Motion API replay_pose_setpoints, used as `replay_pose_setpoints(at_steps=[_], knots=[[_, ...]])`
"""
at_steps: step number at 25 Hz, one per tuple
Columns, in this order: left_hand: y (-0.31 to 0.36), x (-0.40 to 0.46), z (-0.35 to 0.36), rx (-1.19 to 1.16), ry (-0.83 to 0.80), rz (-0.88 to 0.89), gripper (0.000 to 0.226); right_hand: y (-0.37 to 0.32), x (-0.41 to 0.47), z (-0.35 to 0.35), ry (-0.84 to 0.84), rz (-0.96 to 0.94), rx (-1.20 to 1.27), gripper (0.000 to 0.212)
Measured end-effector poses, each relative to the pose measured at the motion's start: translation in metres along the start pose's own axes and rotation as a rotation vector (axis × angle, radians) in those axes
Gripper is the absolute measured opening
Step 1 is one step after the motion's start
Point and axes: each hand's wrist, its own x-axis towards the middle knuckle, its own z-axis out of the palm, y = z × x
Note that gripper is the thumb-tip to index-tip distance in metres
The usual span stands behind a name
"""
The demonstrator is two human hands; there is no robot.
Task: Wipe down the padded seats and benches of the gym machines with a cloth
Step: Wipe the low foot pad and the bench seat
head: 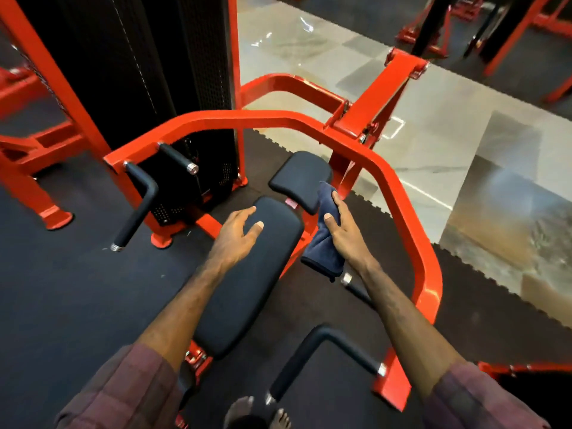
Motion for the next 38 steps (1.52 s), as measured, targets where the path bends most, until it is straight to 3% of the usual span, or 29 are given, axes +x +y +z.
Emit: replay_pose_setpoints(at_steps=[6, 12, 17, 20, 23, 26, 28, 31, 33, 35, 38], knots=[[0.005, 0.063, 0.057, 0.083, 0.05, -0.029, 0.055, 0.029, 0.1, -0.046, -0.012, -0.176, -0.136, 0.06], [-0.017, 0.147, 0.128, 0.189, 0.192, -0.134, 0.058, 0.075, 0.211, -0.044, -0.09, -0.328, -0.36, 0.059], [-0.042, 0.222, 0.163, 0.263, 0.201, -0.151, 0.067, 0.108, 0.274, 0.0, -0.231, -0.376, -0.896, 0.063], [-0.056, 0.235, 0.177, 0.309, 0.162, -0.184, 0.07, 0.142, 0.258, 0.011, -0.305, -0.659, -1.218, 0.061], [-0.065, 0.232, 0.182, 0.371, 0.177, -0.179, 0.071, 0.16, 0.263, -0.018, -0.303, -0.873, -1.268, 0.065], [-0.074, 0.235, 0.182, 0.393, 0.188, -0.151, 0.071, 0.142, 0.298, -0.001, -0.155, -0.701, -1.263, 0.064], [-0.078, 0.236, 0.182, 0.401, 0.184, -0.155, 0.071, 0.12, 0.301, 0.039, -0.151, -0.581, -1.262, 0.065], [-0.076, 0.235, 0.181, 0.352, 0.163, -0.148, 0.073, 0.132, 0.275, 0.042, -0.378, -0.823, -1.33, 0.065], [-0.073, 0.235, 0.178, 0.318, 0.159, -0.156, 0.074, 0.144, 0.271, 0.0, -0.381, -0.866, -1.311, 0.063], [-0.073, 0.236, 0.177, 0.314, 0.163, -0.159, 0.072, 0.143, 0.292, -0.025, -0.245, -0.741, -1.281, 0.063], [-0.074, 0.236, 0.179, 0.313, 0.154, -0.173, 0.072, 0.119, 0.338, 0.008, -0.161, -0.499, -1.212, 0.063]])
